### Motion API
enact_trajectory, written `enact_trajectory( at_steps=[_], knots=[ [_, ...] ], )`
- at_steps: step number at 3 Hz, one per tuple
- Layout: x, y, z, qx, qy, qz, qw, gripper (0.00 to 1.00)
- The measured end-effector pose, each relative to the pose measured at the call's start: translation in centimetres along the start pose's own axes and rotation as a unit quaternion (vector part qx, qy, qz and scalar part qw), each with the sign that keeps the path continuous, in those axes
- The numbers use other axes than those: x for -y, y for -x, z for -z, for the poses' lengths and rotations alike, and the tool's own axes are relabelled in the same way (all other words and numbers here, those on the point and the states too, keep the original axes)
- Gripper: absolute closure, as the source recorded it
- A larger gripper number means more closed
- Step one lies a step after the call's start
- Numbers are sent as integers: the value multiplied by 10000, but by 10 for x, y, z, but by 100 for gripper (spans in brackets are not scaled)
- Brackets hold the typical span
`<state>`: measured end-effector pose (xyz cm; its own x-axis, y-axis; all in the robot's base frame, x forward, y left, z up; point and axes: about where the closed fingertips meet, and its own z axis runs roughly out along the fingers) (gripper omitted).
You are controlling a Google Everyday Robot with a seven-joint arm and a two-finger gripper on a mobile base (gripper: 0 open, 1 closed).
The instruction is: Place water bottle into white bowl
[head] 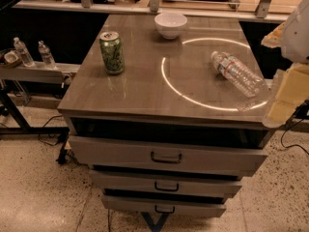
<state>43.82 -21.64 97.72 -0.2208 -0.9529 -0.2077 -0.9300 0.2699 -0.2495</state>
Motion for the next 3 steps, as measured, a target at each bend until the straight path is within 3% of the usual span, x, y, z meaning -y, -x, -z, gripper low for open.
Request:
enact_trajectory(
  at_steps=[1, 2, 3],
  knots=[
    [4, 0, -3, 29, -18, -15, 10000, 0],
    [30, -5, -27, 152, -114, -124, 9997, 0],
    [90, -7, -72, 349, -524, -363, 9974, 0]
  ],
)
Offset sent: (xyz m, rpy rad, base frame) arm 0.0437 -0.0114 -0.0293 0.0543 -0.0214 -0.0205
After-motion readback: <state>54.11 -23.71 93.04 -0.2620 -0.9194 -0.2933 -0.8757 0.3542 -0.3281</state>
